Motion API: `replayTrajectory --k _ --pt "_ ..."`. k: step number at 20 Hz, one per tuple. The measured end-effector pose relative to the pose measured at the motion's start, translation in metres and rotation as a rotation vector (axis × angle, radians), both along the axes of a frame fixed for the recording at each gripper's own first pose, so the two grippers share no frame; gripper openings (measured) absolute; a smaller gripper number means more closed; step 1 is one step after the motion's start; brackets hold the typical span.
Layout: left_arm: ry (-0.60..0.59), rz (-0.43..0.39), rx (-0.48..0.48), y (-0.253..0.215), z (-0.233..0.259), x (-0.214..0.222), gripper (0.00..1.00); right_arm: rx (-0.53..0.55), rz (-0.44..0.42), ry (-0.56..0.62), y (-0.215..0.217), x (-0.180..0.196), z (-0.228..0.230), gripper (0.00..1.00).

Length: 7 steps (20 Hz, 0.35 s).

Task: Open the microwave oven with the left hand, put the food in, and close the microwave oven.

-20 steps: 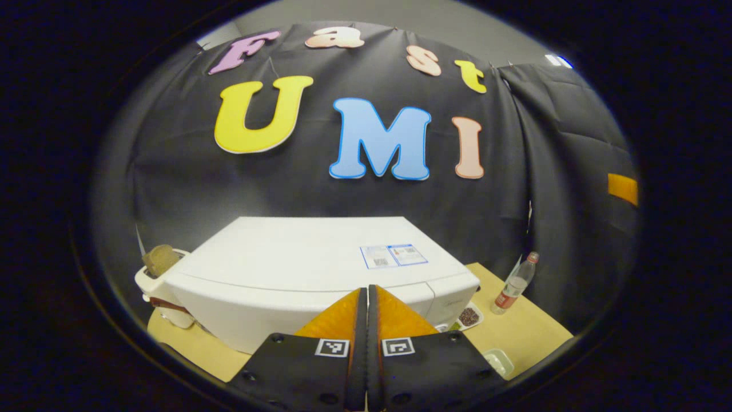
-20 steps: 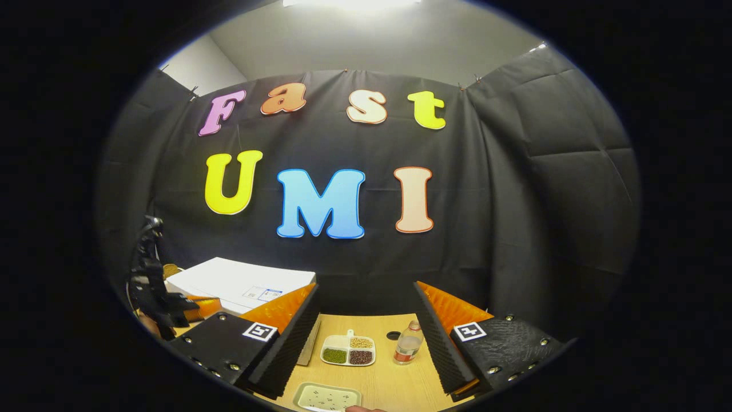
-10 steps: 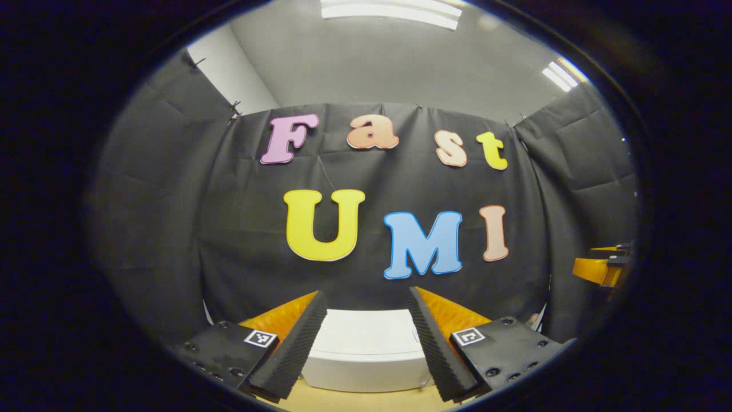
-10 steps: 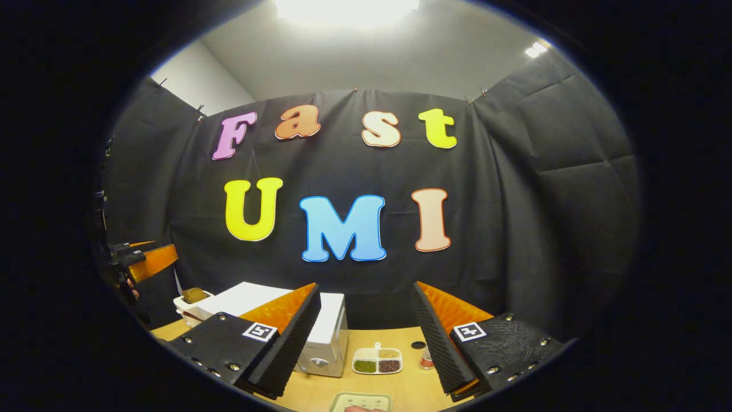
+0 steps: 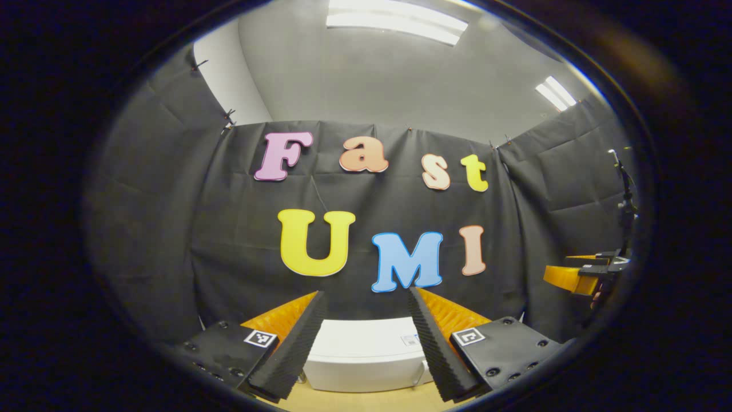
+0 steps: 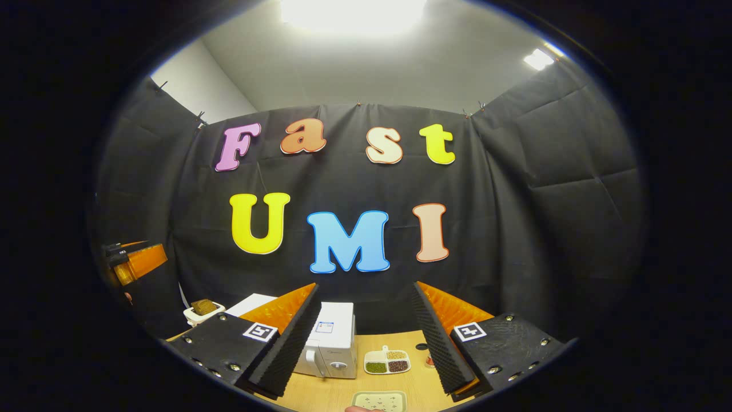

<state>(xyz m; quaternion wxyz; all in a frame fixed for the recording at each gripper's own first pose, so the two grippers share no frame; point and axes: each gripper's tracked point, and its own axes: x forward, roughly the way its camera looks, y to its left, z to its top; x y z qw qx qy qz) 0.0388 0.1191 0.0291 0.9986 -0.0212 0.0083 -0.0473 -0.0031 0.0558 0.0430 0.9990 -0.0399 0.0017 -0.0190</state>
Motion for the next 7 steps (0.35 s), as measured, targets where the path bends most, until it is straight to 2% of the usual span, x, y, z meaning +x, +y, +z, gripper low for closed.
replayTrajectory --k 4,7 --pt "0.006 -0.013 -0.015 0.003 -0.001 -0.008 0.94 -0.008 -0.005 0.002 0.011 -0.016 0.004 0.96" --pt "-0.024 0.011 -0.006 0.011 0.013 -0.014 0.96 -0.012 0.004 -0.009 0.014 -0.019 0.009 0.96"
